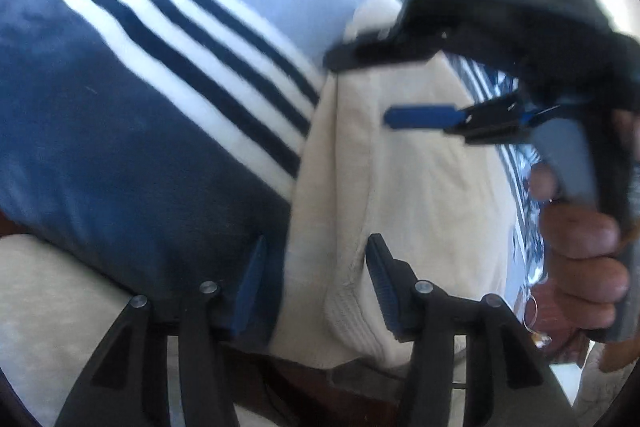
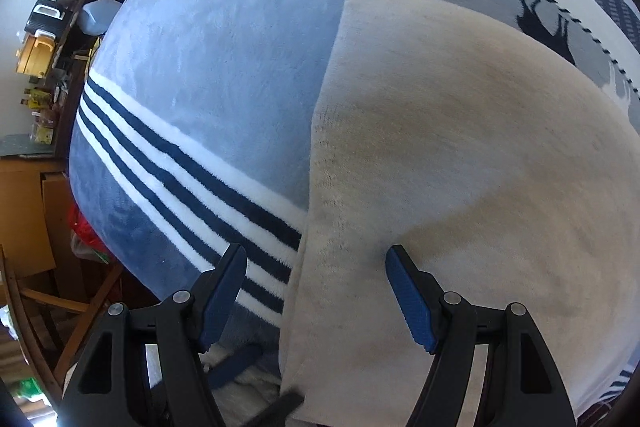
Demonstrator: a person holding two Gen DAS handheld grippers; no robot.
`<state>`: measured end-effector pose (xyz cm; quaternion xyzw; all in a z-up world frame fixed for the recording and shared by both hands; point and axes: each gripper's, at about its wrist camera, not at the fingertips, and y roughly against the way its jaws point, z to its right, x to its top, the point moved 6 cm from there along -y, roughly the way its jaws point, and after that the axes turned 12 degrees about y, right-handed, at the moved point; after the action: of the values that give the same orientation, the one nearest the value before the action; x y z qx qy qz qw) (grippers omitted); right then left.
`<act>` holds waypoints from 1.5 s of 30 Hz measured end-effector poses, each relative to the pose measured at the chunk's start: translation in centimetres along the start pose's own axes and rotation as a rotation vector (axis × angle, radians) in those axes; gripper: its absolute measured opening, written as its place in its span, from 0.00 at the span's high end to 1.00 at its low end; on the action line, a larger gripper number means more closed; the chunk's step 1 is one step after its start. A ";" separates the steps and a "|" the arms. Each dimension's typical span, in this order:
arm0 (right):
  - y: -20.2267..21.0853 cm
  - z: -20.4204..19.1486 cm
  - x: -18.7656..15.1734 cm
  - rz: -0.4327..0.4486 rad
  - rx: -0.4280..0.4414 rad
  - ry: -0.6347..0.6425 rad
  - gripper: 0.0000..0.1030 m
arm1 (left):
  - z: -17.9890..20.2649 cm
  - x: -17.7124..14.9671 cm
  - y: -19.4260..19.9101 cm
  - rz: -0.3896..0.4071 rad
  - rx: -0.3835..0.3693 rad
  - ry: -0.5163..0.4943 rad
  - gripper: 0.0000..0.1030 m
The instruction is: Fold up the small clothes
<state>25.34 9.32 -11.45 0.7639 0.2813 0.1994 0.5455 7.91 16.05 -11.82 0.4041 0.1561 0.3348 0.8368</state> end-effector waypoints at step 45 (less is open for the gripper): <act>22.7 10.3 -17.4 0.691 0.411 -0.141 0.92 | 24.5 -16.8 9.0 0.160 -0.055 -0.681 0.90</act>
<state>23.24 -14.97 6.68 0.9184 0.0039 0.2577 0.3001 4.83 -5.42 10.35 0.4809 -0.1731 0.2494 0.8225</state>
